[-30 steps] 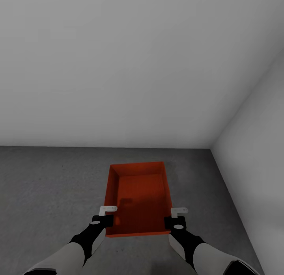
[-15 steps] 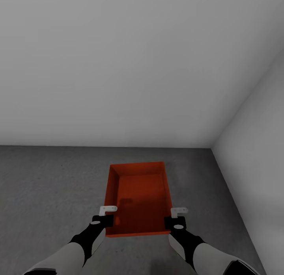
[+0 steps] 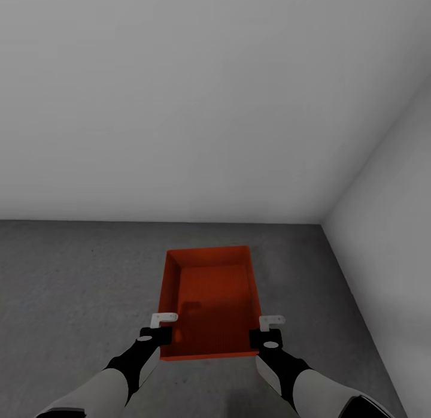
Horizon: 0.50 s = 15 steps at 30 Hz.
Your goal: Move the two storage containers from the living room to the garage. In the garage, place one container on the floor and stack the other container on top of it (either order is fine).
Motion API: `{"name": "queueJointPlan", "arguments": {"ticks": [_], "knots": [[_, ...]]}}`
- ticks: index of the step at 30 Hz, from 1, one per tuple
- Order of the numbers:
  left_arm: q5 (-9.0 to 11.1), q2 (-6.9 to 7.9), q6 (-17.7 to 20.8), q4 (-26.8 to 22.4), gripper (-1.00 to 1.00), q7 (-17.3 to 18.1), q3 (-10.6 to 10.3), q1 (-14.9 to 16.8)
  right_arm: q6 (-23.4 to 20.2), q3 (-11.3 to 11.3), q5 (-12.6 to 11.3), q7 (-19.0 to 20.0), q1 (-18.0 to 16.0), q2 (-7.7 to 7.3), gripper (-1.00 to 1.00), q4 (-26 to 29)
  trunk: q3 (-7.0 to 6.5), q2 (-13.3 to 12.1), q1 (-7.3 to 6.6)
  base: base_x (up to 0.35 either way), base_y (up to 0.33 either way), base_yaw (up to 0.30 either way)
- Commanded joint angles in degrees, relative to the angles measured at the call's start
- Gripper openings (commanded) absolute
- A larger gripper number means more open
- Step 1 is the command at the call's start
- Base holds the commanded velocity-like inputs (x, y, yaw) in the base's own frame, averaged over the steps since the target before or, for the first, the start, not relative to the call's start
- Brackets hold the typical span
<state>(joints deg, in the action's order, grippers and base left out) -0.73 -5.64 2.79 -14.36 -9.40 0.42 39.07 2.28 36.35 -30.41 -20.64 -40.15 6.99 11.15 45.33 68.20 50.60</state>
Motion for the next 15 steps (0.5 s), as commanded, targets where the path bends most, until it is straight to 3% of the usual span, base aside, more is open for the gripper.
{"name": "queueJointPlan", "arguments": {"ticks": [1,15], "knots": [[1.7,3.72,0.2,-0.41,-1.0,0.25,1.42,0.05,0.09,-1.81,-2.29,3.68,-0.02,-3.56,-1.0,0.01,0.22,0.44,0.23,0.0,0.0,0.0],[1.7,3.71,0.2,-0.41,-1.0,0.24,1.42,0.05,0.09,-1.81,-2.29,3.68,-0.02,-3.56,-1.0,0.01,2.74,6.06,3.3,0.0,0.0,0.0]]}}
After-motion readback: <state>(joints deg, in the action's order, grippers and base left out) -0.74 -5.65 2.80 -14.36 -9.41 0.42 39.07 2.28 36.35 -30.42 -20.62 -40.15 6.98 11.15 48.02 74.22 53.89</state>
